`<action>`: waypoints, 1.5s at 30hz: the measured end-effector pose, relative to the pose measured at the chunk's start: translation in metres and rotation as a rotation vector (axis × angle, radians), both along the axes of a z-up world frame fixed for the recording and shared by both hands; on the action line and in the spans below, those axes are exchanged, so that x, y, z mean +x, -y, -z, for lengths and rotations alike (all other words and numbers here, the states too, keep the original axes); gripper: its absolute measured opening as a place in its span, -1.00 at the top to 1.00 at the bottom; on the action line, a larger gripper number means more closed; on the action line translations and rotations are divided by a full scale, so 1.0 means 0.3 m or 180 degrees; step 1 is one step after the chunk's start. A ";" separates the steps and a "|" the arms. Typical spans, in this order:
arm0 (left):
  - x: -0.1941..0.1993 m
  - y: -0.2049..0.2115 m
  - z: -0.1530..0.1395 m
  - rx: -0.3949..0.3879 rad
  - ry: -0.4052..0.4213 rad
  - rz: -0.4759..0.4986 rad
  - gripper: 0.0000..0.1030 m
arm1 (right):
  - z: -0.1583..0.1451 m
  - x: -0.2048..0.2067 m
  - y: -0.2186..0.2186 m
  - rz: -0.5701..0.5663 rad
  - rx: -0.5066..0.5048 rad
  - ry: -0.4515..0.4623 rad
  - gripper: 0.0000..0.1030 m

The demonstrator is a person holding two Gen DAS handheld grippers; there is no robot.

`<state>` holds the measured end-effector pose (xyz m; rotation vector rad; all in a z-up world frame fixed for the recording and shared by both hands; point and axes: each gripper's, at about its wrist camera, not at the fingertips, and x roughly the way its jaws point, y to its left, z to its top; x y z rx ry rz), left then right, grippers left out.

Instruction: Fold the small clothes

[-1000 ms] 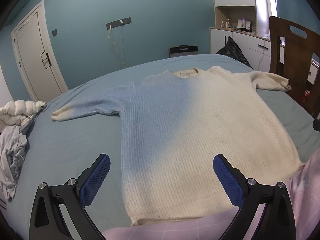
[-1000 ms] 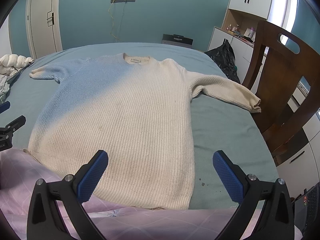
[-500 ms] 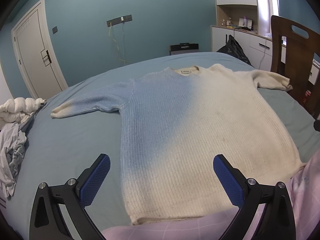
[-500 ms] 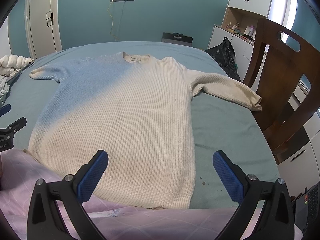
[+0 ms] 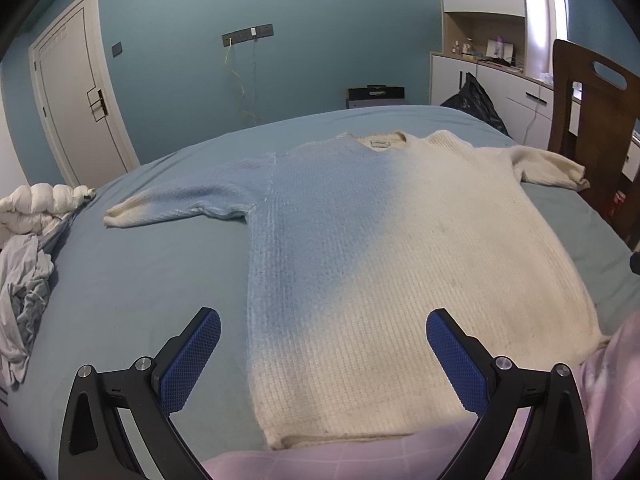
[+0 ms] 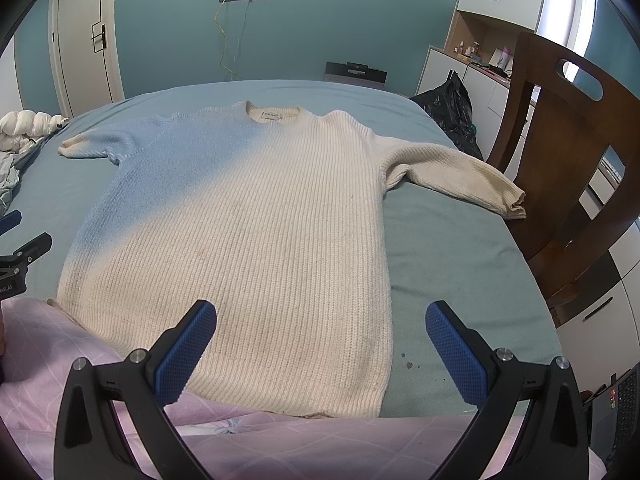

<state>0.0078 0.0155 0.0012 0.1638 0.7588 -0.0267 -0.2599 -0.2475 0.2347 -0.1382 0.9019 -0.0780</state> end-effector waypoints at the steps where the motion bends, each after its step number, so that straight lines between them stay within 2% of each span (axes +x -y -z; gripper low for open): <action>1: 0.010 -0.003 -0.011 0.0013 -0.0009 0.0005 -1.00 | -0.001 -0.001 0.002 0.0000 0.0010 -0.0001 -0.98; 5: 0.091 -0.013 -0.087 0.0235 0.0127 -0.0071 -1.00 | 0.000 0.001 0.011 0.0010 0.0060 -0.0004 -0.98; 7: 0.138 -0.024 -0.126 0.0225 0.0210 -0.0095 -1.00 | 0.003 0.005 0.017 0.0019 0.0101 -0.0018 -0.98; 10: 0.215 -0.041 -0.151 0.0073 0.0235 -0.0185 -1.00 | 0.009 0.011 0.024 0.0036 0.0150 -0.0053 -0.98; 13: 0.255 -0.056 -0.092 -0.0033 0.0159 -0.0297 -1.00 | 0.011 0.016 0.031 0.0055 0.0194 -0.0078 -0.98; 18: 0.210 -0.096 0.036 -0.0014 0.0017 -0.0372 -1.00 | 0.018 0.028 0.056 0.0104 0.0315 -0.0173 -0.98; 20: 0.210 -0.102 0.077 0.0032 -0.0130 -0.0383 -1.00 | 0.022 0.039 0.076 0.0162 0.0410 -0.0224 -0.98; 23: 0.226 -0.090 0.081 -0.0009 -0.0205 -0.0400 -1.00 | 0.029 0.053 0.104 0.0230 0.0582 -0.0289 -0.99; 27: 0.232 -0.078 0.060 -0.0120 -0.0081 -0.0413 -1.00 | 0.015 0.050 0.150 0.0347 0.0794 -0.0280 -0.99; 30: 0.217 -0.070 0.045 -0.0104 0.0034 -0.0388 -1.00 | -0.040 0.047 0.257 0.0423 0.1304 -0.0225 -0.99; 33: 0.214 -0.064 0.036 -0.0069 0.0089 -0.0351 -1.00 | -0.054 0.090 0.427 0.0709 0.1835 -0.0280 -0.99; 36: 0.224 -0.056 0.037 -0.0073 0.0066 -0.0331 -1.00 | -0.020 0.185 0.643 0.1118 0.2185 -0.0289 -0.99; 39: 0.232 -0.055 0.044 -0.0081 0.0050 -0.0321 -1.00 | 0.086 0.298 0.894 0.1676 0.2380 -0.0223 -0.99; 42: 0.249 -0.049 0.063 -0.0046 -0.0001 -0.0312 -1.00 | 0.183 0.392 1.031 0.1963 0.2410 -0.0185 -0.98; 44: 0.260 -0.040 0.079 -0.0032 -0.0049 -0.0300 -1.00 | 0.240 0.478 1.100 0.2150 0.2159 -0.0211 -0.98; 45: 0.270 -0.035 0.088 -0.0025 -0.0088 -0.0293 -1.00 | 0.267 0.537 1.137 0.2272 0.1916 -0.0208 -0.98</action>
